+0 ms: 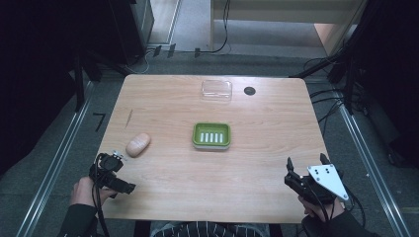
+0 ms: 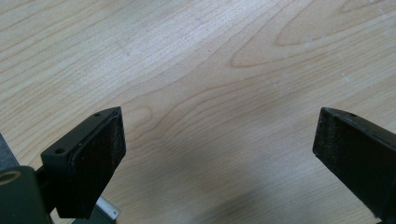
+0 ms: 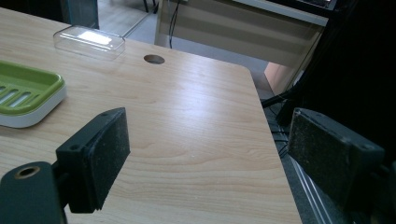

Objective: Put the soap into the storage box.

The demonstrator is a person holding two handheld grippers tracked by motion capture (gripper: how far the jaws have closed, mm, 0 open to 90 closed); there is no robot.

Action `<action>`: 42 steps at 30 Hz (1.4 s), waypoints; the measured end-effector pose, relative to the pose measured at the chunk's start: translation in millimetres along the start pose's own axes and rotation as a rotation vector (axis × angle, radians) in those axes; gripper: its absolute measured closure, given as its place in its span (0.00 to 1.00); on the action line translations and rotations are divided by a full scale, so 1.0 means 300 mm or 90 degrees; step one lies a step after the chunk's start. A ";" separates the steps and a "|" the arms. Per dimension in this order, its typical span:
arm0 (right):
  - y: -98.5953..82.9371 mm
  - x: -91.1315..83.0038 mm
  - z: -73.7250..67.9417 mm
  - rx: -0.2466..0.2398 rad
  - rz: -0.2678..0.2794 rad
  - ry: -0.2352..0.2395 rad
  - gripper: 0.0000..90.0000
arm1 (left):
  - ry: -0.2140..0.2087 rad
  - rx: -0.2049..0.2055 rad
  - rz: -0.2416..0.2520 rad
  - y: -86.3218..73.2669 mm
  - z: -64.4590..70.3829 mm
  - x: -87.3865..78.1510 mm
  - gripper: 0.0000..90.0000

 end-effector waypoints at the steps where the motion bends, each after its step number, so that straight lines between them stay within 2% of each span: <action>1: 0.000 0.000 0.000 0.000 0.000 0.000 0.15 | 0.000 0.000 0.000 0.000 0.000 0.000 0.03; 9: -0.001 0.006 -0.005 -0.001 -0.001 0.003 0.15 | 0.001 -0.003 -0.001 0.002 -0.002 0.001 0.03; 16: 0.000 0.011 -0.004 0.001 0.002 0.008 0.15 | 0.006 -0.018 0.002 0.000 -0.002 -0.003 0.02; 20: -0.001 0.011 -0.001 0.008 0.000 0.004 0.15 | 0.004 -0.012 -0.004 0.005 -0.003 -0.008 0.02; 29: 0.007 0.022 -0.028 -0.007 0.000 0.017 0.15 | -0.009 -0.002 -0.013 0.006 0.002 -0.010 0.00; 33: 0.008 0.021 -0.030 -0.010 0.001 0.019 0.15 | -0.006 -0.005 -0.010 0.022 -0.008 -0.011 0.00; 39: 0.007 0.026 -0.028 -0.008 0.000 0.019 0.15 | -0.002 -0.002 0.000 0.073 -0.035 -0.024 0.00; 42: 0.008 0.028 -0.034 -0.011 -0.002 0.022 0.15 | -0.010 0.000 0.002 0.087 -0.036 -0.028 0.00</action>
Point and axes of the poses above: each handheld gripper's, and its own axes: x roughly forward along the jaws, y roughly out of its top, z roughly to its right, the point moved 9 cm from there along x, roughly forward along the jaws, and after that the axes turned 6 degrees about z, right-handed, at the moved point
